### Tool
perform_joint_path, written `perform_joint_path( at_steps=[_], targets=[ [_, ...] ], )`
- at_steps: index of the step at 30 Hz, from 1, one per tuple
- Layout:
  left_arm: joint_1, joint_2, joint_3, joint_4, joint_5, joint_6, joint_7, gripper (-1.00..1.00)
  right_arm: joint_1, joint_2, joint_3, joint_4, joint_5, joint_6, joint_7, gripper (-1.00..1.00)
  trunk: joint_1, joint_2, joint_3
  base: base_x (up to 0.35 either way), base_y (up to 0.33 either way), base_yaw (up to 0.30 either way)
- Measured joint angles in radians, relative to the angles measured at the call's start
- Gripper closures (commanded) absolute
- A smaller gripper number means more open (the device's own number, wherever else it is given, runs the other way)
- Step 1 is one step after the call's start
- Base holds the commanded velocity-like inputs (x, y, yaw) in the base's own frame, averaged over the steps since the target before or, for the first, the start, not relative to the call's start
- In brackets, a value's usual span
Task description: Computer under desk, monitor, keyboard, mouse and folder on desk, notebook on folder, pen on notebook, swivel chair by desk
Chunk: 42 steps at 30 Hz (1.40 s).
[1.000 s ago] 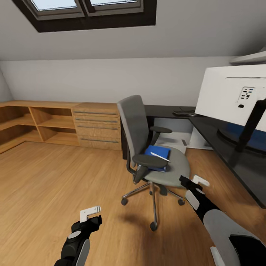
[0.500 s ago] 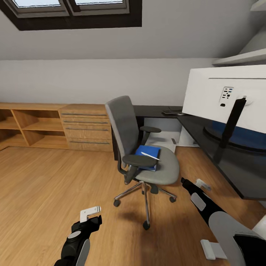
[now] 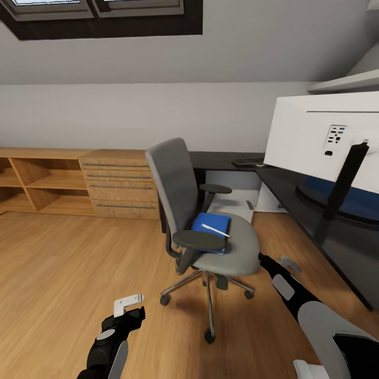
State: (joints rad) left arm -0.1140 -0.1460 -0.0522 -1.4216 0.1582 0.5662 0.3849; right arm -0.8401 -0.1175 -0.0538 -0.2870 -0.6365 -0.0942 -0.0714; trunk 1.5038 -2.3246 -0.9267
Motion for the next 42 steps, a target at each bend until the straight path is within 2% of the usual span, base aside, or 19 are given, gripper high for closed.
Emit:
perform_joint_path(
  at_steps=[7,12,15,18,26,28,30,32,36,38,42],
  targets=[
    [0.0,0.0,0.0,-0.001,-0.001,-0.001,0.0,-1.0,0.0,-0.006,-0.01,0.003,-0.001,0.003,-0.004,-1.0,0.0,0.0,0.0,0.245,0.0,0.0],
    [0.0,0.0,0.001,-0.005,-0.001,-0.001,0.0,-1.0,0.0,-0.016,-0.041,0.004,0.0,0.014,-0.004,-1.0,0.0,0.0,0.0,0.283,0.0,0.0],
    [0.0,0.0,0.001,-0.007,-0.001,-0.001,0.0,-1.0,0.0,-0.019,-0.08,0.004,-0.001,0.043,-0.002,-1.0,0.0,0.0,0.0,0.309,0.0,0.0],
    [0.0,0.001,0.002,-0.008,-0.002,-0.001,0.0,-1.0,0.0,-0.02,-0.099,0.003,-0.002,0.063,-0.001,-1.0,0.0,0.0,0.0,0.303,0.0,0.0],
    [0.0,0.002,0.012,-0.011,-0.002,0.0,0.002,-1.0,0.0,-0.026,-0.111,0.004,-0.003,0.076,-0.001,-1.0,0.0,0.0,0.0,0.112,0.0,0.0],
    [0.0,0.001,0.041,-0.018,-0.002,-0.001,0.003,-1.0,0.0,-0.033,-0.112,0.004,-0.004,0.077,-0.001,-1.0,0.001,0.0,0.0,0.019,0.0,0.0],
    [0.0,-0.001,0.086,-0.041,-0.002,0.0,0.005,-1.0,0.0,-0.045,-0.114,0.005,-0.005,0.079,-0.001,-1.0,0.004,-0.007,-0.003,0.007,0.0,0.0],
    [0.0,-0.003,0.099,-0.055,-0.001,0.0,0.005,-1.0,0.0,-0.049,-0.116,0.004,-0.006,0.081,-0.001,-1.0,0.012,-0.021,-0.009,0.004,0.0,0.0],
    [0.0,-0.003,0.107,-0.063,0.0,0.0,0.006,-1.0,0.0,-0.052,-0.128,0.004,-0.006,0.082,-0.001,-1.0,0.027,-0.049,-0.022,0.002,0.0,0.0],
    [0.0,-0.004,0.11,-0.067,0.0,0.0,0.006,-1.0,0.0,-0.054,-0.147,0.004,-0.005,0.083,-0.001,-1.0,0.035,-0.063,-0.028,0.0,0.0,0.0],
    [0.001,-0.004,0.111,-0.068,0.0,0.0,0.006,-1.0,0.0,-0.053,-0.152,0.004,-0.005,0.083,-0.001,-1.0,0.05,-0.091,-0.041,0.0,0.0,0.0]
  ],
)
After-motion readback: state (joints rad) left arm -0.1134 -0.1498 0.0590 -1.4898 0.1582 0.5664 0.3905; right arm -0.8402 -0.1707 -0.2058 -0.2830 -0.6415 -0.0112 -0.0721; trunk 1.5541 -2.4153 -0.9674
